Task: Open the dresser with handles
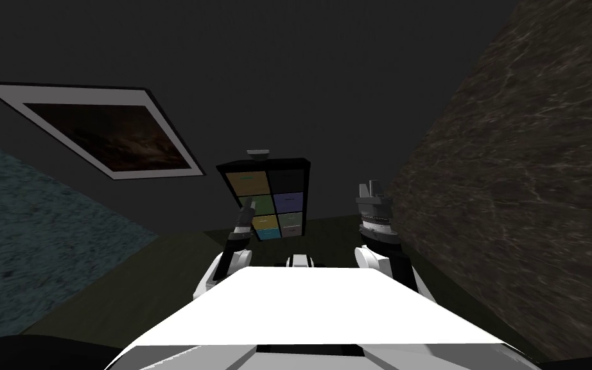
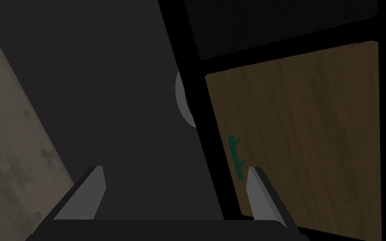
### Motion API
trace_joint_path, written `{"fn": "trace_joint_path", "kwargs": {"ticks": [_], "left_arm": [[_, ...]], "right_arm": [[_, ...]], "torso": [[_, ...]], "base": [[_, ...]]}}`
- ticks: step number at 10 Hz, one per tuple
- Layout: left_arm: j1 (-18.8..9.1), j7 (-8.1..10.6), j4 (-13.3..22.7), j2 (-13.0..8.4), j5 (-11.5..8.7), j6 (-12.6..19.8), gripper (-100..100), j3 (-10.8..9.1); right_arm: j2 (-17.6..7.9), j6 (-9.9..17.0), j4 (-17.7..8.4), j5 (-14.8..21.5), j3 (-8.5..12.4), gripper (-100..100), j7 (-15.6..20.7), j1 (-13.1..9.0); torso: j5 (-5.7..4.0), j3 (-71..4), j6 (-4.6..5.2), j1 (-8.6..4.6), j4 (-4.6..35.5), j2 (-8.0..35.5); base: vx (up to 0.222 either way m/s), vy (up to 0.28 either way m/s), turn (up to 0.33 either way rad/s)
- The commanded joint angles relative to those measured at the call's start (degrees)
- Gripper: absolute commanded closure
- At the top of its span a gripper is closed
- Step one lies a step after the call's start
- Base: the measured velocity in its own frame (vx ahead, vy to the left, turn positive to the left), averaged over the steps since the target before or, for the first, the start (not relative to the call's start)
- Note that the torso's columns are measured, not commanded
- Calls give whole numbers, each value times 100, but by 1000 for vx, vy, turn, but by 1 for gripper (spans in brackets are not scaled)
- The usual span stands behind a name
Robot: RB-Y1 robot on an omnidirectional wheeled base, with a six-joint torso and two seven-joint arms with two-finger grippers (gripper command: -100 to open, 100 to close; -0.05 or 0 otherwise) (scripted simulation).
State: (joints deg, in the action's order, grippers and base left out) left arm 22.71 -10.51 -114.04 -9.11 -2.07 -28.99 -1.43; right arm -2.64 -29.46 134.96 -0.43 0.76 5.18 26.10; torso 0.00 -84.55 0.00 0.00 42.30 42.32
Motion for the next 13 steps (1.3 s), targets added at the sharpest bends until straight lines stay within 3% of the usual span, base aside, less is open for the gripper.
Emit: {"fn": "trace_joint_path", "kwargs": {"ticks": [1, 13], "left_arm": [[-58, -13, 358, -1, 37, -108, -100, -10], [-324, -121, 1900, -26, 233, -498, -100, -14]], "right_arm": [[0, 0, 0, 0, 0, 0, 0, 0], [0, 0, 0, 0, 0, 0, 0, 0]], "torso": [[1, 1, 0, 3, 0, 2], [1, -3, 0, 2, -2, -5]], "base": [[56, -57, -10], [70, -58, -11]]}}
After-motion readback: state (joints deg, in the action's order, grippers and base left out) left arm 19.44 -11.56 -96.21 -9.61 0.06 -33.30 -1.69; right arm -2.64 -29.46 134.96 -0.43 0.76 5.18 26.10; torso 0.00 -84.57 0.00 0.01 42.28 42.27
